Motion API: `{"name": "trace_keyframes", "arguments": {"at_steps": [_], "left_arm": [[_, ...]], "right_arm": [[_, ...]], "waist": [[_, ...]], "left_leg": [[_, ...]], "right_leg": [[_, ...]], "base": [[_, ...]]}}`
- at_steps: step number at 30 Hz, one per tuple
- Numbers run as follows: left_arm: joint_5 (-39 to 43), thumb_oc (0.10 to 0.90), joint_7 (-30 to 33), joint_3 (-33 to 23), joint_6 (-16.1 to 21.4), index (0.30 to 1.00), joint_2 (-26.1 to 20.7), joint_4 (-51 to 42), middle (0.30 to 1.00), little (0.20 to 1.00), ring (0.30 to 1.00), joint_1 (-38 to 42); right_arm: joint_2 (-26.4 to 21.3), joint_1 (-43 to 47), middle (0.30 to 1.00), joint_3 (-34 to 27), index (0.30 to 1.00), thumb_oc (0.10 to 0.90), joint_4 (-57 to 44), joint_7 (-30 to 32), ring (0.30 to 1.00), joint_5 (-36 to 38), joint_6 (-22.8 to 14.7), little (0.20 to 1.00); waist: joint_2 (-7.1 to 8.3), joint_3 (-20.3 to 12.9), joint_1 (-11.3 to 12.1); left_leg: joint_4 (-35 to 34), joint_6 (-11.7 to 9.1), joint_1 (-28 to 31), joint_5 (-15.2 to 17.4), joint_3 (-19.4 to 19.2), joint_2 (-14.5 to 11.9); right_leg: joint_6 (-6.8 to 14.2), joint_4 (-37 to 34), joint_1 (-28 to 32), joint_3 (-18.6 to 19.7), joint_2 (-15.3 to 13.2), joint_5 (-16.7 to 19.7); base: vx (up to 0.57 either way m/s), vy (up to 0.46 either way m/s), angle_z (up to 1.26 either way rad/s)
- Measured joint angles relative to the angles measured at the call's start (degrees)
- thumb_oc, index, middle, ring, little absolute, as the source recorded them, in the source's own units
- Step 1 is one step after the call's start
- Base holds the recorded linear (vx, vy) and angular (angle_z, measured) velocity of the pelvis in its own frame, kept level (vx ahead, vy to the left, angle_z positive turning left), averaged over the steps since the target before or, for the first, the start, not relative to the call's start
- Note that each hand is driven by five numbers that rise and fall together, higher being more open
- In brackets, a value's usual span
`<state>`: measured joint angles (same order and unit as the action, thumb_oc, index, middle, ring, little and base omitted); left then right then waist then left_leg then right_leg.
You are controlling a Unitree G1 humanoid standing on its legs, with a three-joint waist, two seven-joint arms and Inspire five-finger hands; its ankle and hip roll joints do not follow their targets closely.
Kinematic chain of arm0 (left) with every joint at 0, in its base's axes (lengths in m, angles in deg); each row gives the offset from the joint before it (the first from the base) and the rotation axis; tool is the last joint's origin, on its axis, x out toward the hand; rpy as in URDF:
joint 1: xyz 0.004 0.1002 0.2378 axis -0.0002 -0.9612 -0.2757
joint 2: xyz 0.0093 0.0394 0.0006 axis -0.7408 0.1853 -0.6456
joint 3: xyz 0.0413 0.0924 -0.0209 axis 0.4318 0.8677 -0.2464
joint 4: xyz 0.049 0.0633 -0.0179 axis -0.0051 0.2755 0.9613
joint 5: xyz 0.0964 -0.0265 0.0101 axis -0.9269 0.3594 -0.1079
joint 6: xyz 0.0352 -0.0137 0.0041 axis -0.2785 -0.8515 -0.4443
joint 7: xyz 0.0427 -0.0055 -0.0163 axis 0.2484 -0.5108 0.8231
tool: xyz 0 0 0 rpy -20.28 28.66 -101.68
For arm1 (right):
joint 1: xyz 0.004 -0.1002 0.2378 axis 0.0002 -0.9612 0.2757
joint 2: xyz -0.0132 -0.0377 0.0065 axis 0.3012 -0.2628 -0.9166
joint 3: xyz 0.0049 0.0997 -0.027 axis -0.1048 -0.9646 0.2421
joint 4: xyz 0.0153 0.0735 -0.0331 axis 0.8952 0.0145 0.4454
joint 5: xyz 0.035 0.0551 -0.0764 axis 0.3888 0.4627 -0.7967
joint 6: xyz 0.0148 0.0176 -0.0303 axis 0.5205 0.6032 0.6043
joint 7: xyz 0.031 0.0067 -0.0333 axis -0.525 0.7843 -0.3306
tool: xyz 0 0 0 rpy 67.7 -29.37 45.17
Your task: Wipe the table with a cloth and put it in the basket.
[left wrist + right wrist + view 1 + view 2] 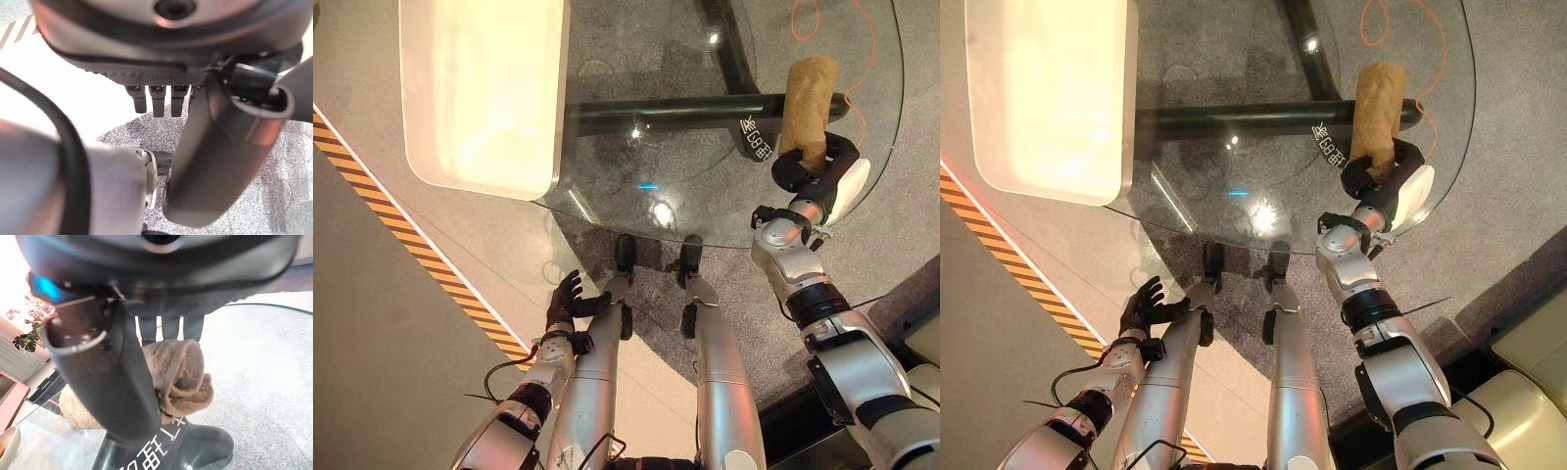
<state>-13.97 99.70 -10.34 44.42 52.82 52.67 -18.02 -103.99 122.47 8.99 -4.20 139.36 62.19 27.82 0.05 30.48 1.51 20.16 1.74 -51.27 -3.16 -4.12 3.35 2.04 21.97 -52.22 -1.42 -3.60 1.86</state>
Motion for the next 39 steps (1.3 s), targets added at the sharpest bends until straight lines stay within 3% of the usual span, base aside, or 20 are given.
{"name": "trace_keyframes", "arguments": {"at_steps": [20, 32, 39], "left_arm": [[0.32, 0.8, 1.0, 0.02, -0.07, 0.9, -0.41, -2.07, 0.9, 0.9, 0.9, -0.02], [0.22, 0.8, 1.35, -0.05, -0.03, 0.9, -0.1, -3.3, 0.9, 0.9, 0.9, -0.58], [0.11, 0.8, 2.14, -0.04, 0.04, 0.9, 0.15, -3.95, 0.9, 0.9, 0.9, -0.59]], "right_arm": [[-1.54, 0.57, 0.3, -0.26, 0.3, 0.1, -0.5, -1.84, 0.3, 2.29, 0.18, 0.2], [-2.34, -2.12, 0.3, 0.48, 0.3, 0.1, -10.9, -13.09, 0.3, -1.57, 3.09, 0.2], [0.39, -2.35, 0.3, 8.02, 0.3, 0.1, -16.86, -21.88, 0.3, -5.76, 3.65, 0.2]], "waist": [[-0.01, 0.0, 0.22], [-0.08, 0.04, -0.17], [-0.1, 0.04, 0.71]], "left_leg": [[1.83, -0.12, -1.97, -0.06, 1.4, 0.03], [0.81, -0.6, -1.97, -0.37, 1.44, -0.49], [0.75, -1.38, -1.92, -0.1, 1.71, -1.01]], "right_leg": [[-0.17, 0.98, -1.05, -1.36, -0.08, -0.37], [-0.48, 0.91, -1.5, -1.41, 0.37, -0.45], [-1.03, 0.99, -1.54, -1.87, 0.64, -0.68]], "base": [[0.0, 0.01, 0.02], [0.0, 0.027, 0.0], [0.0, 0.0, 0.0]]}}
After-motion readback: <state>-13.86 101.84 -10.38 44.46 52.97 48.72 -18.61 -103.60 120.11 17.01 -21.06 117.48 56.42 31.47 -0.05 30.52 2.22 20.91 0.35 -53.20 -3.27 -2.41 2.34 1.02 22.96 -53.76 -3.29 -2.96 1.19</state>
